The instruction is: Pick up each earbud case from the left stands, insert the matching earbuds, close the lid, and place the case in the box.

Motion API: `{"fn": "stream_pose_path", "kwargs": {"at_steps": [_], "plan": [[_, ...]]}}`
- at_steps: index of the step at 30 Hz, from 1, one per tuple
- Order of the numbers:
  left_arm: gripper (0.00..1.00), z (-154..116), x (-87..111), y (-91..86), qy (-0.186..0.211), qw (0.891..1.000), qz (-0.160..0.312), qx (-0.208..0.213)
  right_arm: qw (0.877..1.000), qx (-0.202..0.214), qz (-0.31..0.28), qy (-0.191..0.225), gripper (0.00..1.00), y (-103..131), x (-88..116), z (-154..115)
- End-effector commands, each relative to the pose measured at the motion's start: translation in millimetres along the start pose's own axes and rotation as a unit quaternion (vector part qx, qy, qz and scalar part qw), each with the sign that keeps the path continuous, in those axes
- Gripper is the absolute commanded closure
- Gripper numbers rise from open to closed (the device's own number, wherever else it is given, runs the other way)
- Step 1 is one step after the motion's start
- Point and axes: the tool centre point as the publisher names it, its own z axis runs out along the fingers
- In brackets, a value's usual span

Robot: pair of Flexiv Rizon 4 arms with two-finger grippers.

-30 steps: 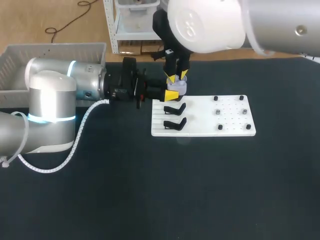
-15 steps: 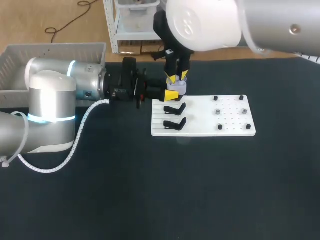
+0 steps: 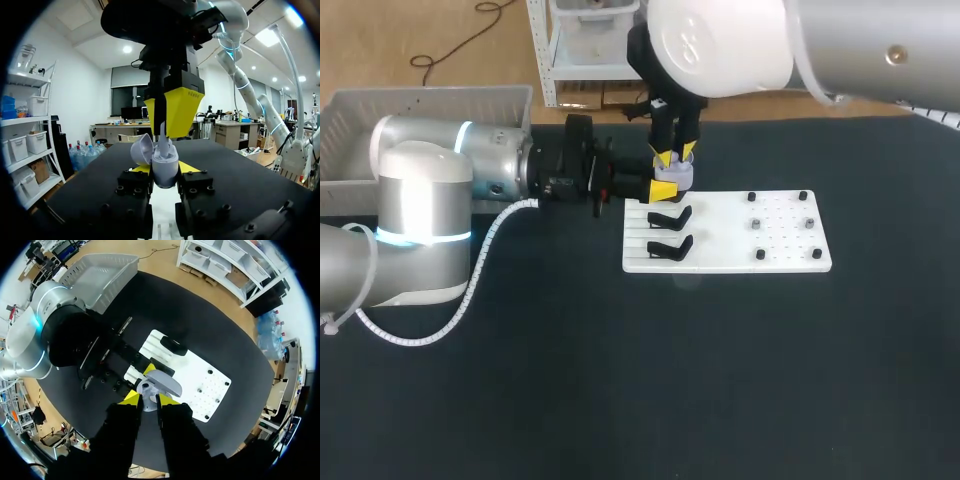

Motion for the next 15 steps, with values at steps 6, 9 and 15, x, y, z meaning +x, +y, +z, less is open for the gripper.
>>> {"fn": "stream_pose_path", "kwargs": {"at_steps": [6,9,15], "plan": [[1.0,0.1,0.8,-0.3,-0.001,1.0,0.001,-0.001,1.0,0.0,-0.002,-0.001,1.0,1.1,-2.0,0.0],[1.0,0.1,0.8,-0.3,-0.001,1.0,0.001,-0.001,1.0,0.0,-0.003,0.0,1.0,1.1,-2.3,0.1],[1.0,0.1,0.8,-0.3,-0.001,1.0,0.001,-0.001,1.0,0.002,-0.001,0.0,1.0,0.0,-3.2,1.0]]}}
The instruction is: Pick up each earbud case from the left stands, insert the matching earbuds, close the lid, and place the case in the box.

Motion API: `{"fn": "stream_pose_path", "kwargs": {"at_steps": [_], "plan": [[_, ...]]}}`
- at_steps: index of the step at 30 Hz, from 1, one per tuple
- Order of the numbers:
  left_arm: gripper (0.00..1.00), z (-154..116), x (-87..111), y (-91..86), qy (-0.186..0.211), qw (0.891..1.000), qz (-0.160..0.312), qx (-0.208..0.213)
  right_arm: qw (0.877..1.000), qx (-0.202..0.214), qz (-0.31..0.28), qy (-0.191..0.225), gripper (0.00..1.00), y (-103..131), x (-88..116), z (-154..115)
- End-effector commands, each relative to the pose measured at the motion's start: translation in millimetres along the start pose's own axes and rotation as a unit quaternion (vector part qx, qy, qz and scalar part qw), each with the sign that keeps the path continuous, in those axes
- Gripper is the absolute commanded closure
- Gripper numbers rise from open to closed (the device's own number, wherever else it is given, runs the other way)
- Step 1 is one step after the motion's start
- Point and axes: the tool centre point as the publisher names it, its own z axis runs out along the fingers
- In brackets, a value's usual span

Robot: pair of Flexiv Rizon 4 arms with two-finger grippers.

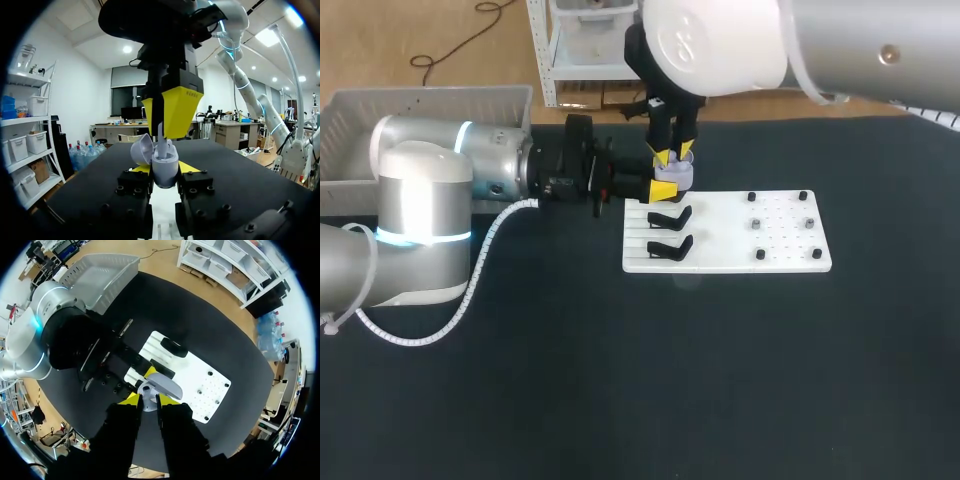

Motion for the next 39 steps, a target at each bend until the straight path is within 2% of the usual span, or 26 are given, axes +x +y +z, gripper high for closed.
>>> {"fn": "stream_pose_path", "kwargs": {"at_steps": [1,33,34,35,36,37,39], "plan": [[1.0,0.1,0.8,-0.3,-0.001,1.0,0.001,-0.001,1.0,0.001,0.001,0.001,1.0,-0.7,-0.7,0.7],[1.0,0.1,0.8,-0.3,-0.001,1.0,0.001,-0.001,1.0,0.001,-0.001,0.01,1.0,0.0,-6.3,9.7],[1.0,0.1,0.8,-0.3,-0.001,1.0,0.001,-0.001,1.0,0.001,-0.002,0.011,0.86,0.0,-6.4,9.8],[1.0,0.1,0.8,-0.3,-0.001,1.0,0.001,-0.001,1.0,0.0,-0.002,0.011,0.67,0.0,-6.4,9.8],[1.0,0.1,0.8,-0.3,-0.001,1.0,0.001,-0.001,1.0,-0.001,-0.003,0.012,0.24,0.0,-6.4,9.7],[1.0,0.1,0.8,-0.3,-0.001,1.0,0.001,-0.001,1.0,-0.001,-0.003,0.012,0.0,-0.3,-5.7,9.1],[1.0,0.1,0.8,-0.3,-0.001,1.0,0.001,-0.001,1.0,-0.002,-0.004,0.013,0.0,-1.2,-3.8,7.1]]}}
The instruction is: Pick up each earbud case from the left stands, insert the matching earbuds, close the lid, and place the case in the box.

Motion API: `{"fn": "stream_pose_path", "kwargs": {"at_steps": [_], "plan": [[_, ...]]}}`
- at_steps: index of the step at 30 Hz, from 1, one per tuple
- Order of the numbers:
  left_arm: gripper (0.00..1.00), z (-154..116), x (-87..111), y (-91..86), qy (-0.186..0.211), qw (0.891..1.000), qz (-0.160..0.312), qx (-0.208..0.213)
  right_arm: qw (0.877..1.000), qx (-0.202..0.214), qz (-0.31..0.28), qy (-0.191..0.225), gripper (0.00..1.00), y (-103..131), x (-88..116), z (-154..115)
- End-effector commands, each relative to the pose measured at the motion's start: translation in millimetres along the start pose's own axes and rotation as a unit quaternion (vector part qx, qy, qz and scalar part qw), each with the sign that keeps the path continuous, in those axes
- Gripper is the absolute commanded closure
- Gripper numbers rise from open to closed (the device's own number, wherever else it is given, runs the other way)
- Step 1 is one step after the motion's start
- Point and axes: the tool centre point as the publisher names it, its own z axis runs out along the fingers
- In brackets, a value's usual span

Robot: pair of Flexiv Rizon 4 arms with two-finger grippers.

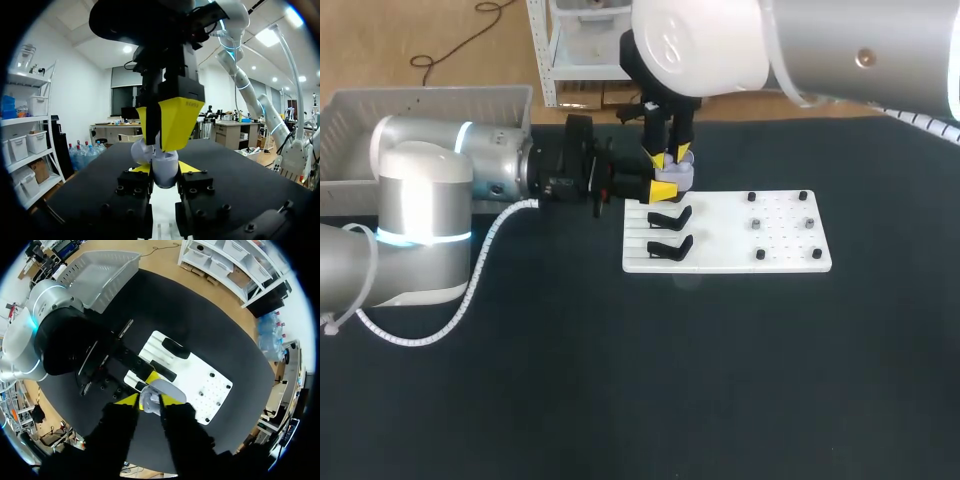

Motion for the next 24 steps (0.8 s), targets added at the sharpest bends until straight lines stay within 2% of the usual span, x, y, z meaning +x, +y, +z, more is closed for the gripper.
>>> {"fn": "stream_pose_path", "kwargs": {"at_steps": [1,6,10,13,16,19,21,24], "plan": [[1.0,-0.3,0.0,-0.3,-0.001,1.0,0.002,-0.001,1.0,-0.003,-0.001,0.002,0.0,-3.4,2.2,-3.1],[1.0,-0.3,0.0,-0.3,-0.001,1.0,0.002,-0.001,1.0,-0.016,-0.008,-0.015,0.0,-4.8,10.5,-22.4],[1.0,-0.3,0.0,-0.3,-0.001,1.0,0.002,-0.001,0.998,-0.037,0.022,-0.036,0.0,-14.7,9.0,-35.3],[1.0,-0.3,0.0,-0.3,-0.001,1.0,0.002,-0.001,0.994,-0.039,0.082,-0.062,0.0,-31.1,3.2,-40.6],[1.0,-0.3,0.0,-0.3,-0.001,1.0,0.002,-0.001,0.981,-0.029,0.177,-0.08,0.0,-49.5,-6.6,-40.6],[1.0,-0.3,0.0,-0.3,-0.001,1.0,0.002,-0.001,0.967,-0.013,0.244,-0.078,0.0,-63.3,-15.0,-33.9],[1.0,-0.3,0.0,-0.3,-0.001,1.0,0.002,-0.001,0.959,-0.008,0.269,-0.087,0.0,-68.3,-19.0,-28.7],[1.0,-0.3,0.0,-0.3,-0.001,1.0,0.002,-0.001,0.954,-0.004,0.29,-0.079,0.0,-73.9,-24.2,-20.4]]}}
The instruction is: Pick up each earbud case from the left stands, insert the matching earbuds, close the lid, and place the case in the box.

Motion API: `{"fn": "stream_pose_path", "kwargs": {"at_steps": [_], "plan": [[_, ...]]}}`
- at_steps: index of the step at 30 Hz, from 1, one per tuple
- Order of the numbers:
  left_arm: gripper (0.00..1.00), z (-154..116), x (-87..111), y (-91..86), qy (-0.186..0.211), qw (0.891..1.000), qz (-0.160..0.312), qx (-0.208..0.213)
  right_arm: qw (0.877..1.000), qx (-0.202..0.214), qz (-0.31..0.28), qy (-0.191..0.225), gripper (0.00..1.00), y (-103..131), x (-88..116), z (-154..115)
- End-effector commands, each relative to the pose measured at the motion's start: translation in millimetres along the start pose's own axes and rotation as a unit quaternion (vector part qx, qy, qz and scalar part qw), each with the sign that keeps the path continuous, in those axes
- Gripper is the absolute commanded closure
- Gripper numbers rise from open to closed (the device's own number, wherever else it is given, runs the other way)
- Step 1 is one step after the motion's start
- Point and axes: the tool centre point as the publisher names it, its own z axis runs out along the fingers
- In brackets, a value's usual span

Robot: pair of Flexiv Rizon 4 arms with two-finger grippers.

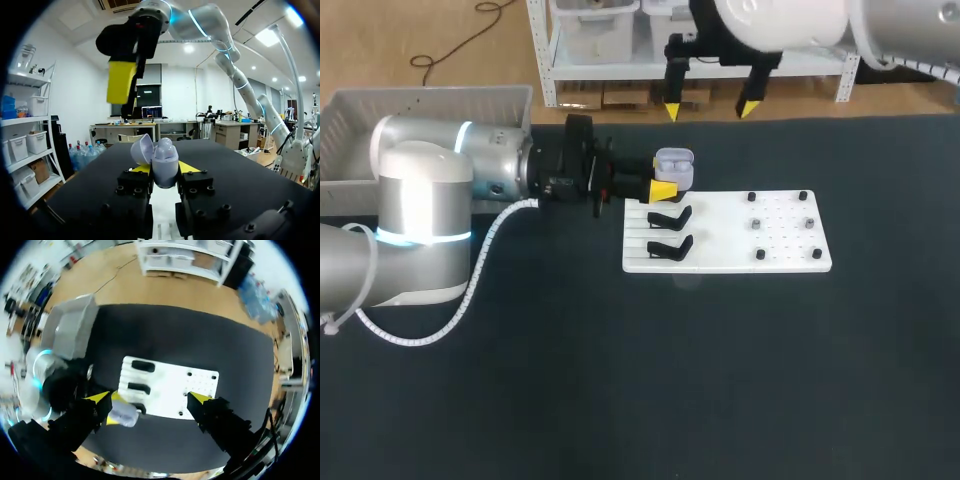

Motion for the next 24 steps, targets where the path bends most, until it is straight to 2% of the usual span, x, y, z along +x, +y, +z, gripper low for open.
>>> {"fn": "stream_pose_path", "kwargs": {"at_steps": [1,6,12,24], "plan": [[1.0,0.0,0.7,-0.5,-0.001,1.0,0.001,-0.001,0.996,0.024,0.088,-0.02,0.0,-0.9,-3.1,13.8],[1.0,0.0,0.7,-0.5,-0.001,1.0,0.001,-0.001,0.995,0.033,0.098,-0.009,0.0,-4.6,-7.9,28.3],[1.0,0.0,0.7,-0.5,-0.001,1.0,0.001,-0.001,0.995,0.039,0.093,0.021,0.0,-8.1,-1.3,45.4],[1.0,0.0,0.7,-0.5,-0.001,1.0,0.001,-0.001,0.997,0.046,0.047,0.049,0.0,-3.5,29.1,37.0]]}}
